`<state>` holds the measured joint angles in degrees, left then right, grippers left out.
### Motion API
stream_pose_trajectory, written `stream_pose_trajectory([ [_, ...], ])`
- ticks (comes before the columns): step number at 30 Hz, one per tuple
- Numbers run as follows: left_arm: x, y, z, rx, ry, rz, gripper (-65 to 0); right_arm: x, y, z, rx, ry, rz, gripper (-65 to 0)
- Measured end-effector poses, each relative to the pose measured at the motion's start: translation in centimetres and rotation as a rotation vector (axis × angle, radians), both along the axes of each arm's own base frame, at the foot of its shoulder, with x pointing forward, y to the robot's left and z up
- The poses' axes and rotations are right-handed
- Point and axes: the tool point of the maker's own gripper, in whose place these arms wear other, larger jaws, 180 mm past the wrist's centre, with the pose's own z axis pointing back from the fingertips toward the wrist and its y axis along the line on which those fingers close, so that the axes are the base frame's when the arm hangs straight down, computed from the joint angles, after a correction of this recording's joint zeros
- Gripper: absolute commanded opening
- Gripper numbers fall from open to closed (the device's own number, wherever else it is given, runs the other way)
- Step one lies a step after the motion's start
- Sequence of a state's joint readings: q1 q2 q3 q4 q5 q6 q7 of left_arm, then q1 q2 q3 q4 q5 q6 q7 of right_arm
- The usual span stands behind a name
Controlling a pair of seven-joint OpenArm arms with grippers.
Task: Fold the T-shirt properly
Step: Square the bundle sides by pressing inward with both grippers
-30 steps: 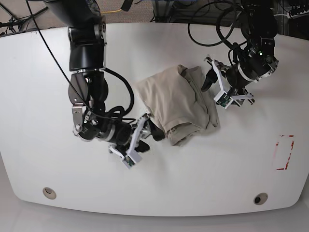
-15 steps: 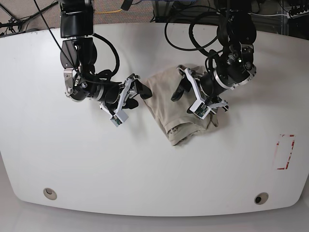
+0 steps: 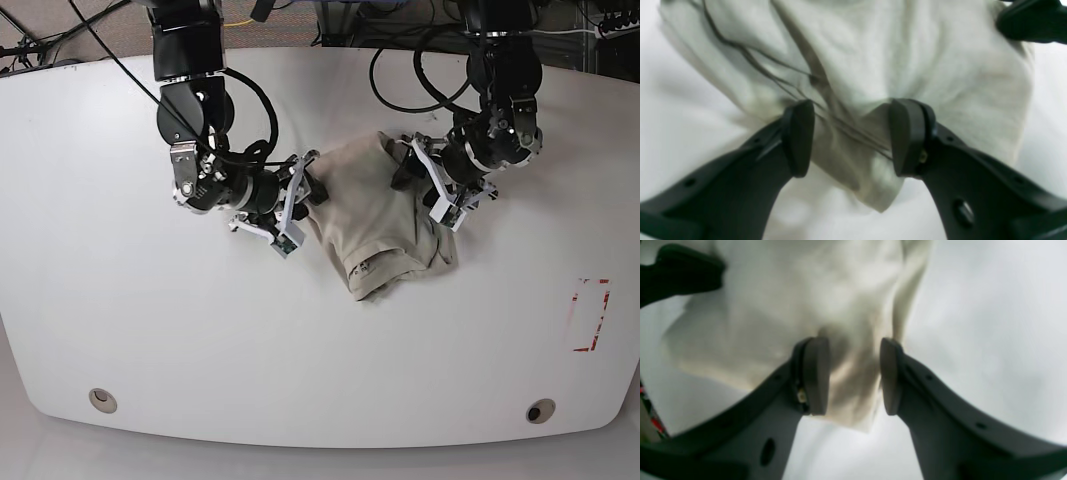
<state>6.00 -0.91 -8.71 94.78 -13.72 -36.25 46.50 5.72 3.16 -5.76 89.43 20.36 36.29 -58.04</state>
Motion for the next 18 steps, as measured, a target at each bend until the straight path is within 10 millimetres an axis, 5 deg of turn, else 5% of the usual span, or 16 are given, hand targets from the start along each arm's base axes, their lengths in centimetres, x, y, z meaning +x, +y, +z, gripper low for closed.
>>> stream_pose_trajectory([
  [7,0.7,1.9,-1.9,-0.017,0.02,0.024,-31.2,-1.7,2.4,-1.9,0.002,0.028,0.063,-42.5],
  [18,3.2,4.7,-2.4,-0.067,-0.011,0.048,-31.1,-2.6,2.8,-2.4,0.008,0.043,0.076,-42.5],
])
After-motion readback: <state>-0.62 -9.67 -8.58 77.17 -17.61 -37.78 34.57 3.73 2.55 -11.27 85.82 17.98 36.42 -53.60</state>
